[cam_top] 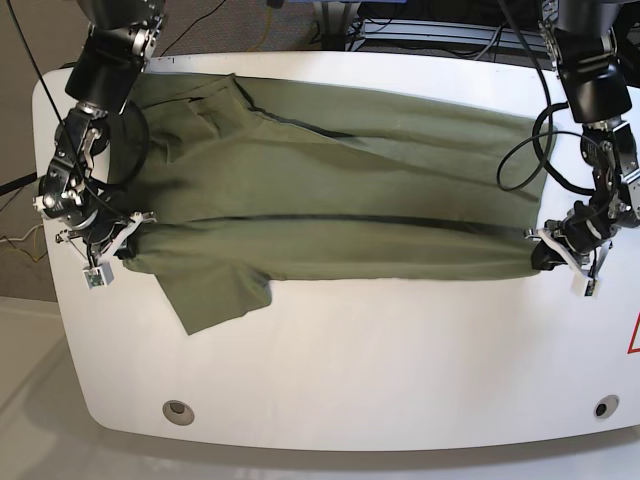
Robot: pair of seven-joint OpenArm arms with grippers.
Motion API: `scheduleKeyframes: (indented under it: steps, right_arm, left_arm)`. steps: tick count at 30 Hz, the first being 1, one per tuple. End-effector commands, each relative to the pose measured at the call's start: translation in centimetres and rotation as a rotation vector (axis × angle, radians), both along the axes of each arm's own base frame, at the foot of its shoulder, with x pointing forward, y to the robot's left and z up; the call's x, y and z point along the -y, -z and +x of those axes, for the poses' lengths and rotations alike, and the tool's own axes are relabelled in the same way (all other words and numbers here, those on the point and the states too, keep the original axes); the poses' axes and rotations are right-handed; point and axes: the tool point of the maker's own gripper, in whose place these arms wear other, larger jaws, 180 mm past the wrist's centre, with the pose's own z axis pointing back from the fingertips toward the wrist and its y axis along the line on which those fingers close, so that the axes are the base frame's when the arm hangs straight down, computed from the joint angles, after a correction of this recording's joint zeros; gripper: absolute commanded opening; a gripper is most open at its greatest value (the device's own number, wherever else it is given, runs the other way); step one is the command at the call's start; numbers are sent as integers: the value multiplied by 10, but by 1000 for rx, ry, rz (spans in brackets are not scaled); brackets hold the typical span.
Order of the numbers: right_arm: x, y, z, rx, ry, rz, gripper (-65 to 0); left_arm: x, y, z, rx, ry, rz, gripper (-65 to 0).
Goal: Fold the T-shirt properly
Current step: 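Lift the hem with both grippers and fold it onto the shoulder edge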
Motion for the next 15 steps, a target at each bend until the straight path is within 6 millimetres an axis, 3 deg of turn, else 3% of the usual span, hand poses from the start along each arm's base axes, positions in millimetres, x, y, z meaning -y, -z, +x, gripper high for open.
scheduleKeyframes:
  steps: [1, 15]
  right_arm:
    - [3, -30, 11, 94, -12, -21, -650]
    - [1, -33, -8, 97, -25, -12, -650]
  left_arm:
    - [-10, -31, 8, 80, -7, 16, -650]
    - [3, -40, -10, 87, 51, 0, -650]
